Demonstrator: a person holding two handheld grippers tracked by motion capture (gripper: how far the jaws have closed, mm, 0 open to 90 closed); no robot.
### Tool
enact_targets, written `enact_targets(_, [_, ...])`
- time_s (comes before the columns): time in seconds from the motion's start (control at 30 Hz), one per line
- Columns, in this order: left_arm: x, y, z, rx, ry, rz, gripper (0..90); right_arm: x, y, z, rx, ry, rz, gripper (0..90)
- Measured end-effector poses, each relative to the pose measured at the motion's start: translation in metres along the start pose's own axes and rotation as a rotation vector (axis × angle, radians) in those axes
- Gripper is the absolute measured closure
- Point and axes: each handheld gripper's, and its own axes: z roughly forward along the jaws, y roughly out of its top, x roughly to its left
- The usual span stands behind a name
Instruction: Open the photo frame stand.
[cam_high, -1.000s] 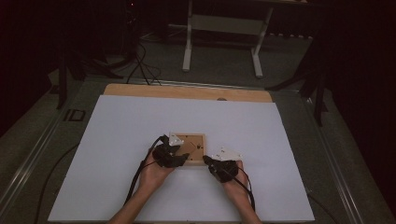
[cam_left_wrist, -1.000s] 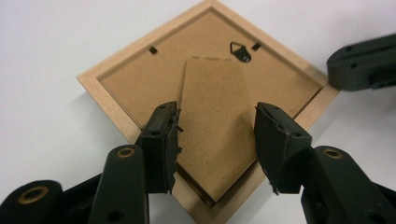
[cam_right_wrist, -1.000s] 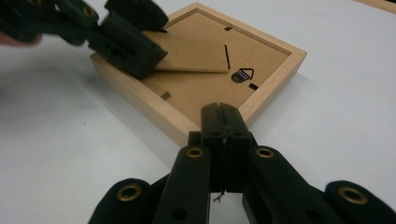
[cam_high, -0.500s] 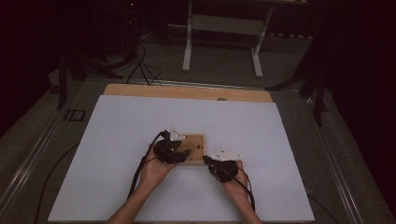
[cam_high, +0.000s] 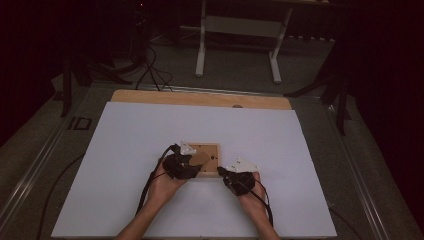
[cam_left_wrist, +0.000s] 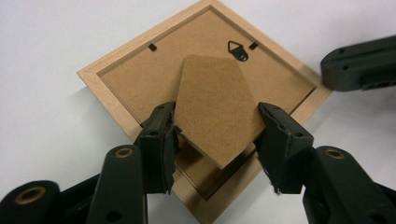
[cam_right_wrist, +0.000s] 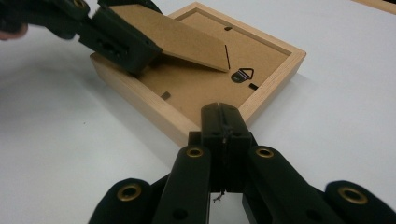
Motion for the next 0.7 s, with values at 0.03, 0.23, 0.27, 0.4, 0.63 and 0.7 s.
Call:
enact_targets(0.03, [0.000, 0.001, 0.000, 0.005, 0.001, 0.000, 50.2, 0.000, 0.000, 0.000, 0.000, 0.000, 0.000, 89.7])
enact_targets(0.23, [-0.002, 0.011, -0.003, -0.017, 0.004, -0.008, 50.3, 0.000, 0.000, 0.000, 0.000, 0.000, 0.001, 89.8])
enact_targets(0.27, [-0.001, 0.013, -0.004, -0.017, 0.001, -0.012, 50.3, 0.000, 0.000, 0.000, 0.000, -0.001, 0.001, 89.8])
enact_targets(0.4, [0.000, 0.015, -0.004, -0.005, -0.007, -0.025, 50.2, 0.000, 0.000, 0.000, -0.001, 0.000, 0.000, 89.7])
enact_targets(0.63, [0.004, 0.015, -0.002, 0.004, -0.052, -0.063, 47.9, 0.000, 0.000, 0.000, -0.001, 0.000, 0.000, 89.7])
enact_targets(0.7, [0.006, 0.015, -0.001, 0.009, -0.070, -0.077, 46.4, 0.000, 0.000, 0.000, -0.001, 0.000, 0.000, 89.7])
